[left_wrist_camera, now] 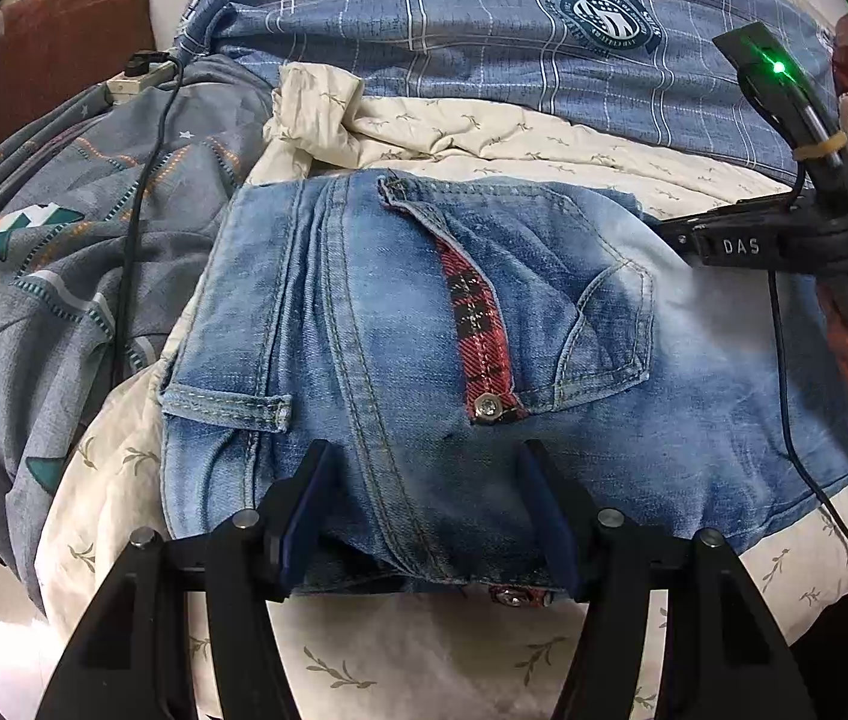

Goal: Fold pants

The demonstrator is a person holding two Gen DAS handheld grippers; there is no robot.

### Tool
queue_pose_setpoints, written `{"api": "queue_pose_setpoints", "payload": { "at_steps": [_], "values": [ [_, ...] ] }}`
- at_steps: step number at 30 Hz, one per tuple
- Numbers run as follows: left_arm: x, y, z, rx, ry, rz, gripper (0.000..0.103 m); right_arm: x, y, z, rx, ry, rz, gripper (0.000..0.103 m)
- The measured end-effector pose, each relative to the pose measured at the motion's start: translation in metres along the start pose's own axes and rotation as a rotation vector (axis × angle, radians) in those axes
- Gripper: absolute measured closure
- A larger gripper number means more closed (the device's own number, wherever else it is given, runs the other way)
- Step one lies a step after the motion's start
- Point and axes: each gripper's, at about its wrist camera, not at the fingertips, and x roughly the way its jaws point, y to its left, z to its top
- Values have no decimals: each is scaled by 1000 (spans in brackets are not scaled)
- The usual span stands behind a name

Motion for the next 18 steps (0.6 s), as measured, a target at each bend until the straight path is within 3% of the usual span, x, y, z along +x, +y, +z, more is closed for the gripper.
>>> {"api": "queue_pose_setpoints", "payload": {
  "at_steps": [5,11,16,18],
  "values": [
    [-11,-5,1,41,-76,120,38,-5,10,2,-56,-57,-150,101],
    [-11,4,3,4,-78,117,38,2,0,11,2,-103,-218,101],
    [-4,2,3,33,-52,120,38,24,-22,14,133,-75,-147,96],
    [-2,4,3,20,-45,112,38,19,-35,15,225,-69,-67,95]
  ]
}}
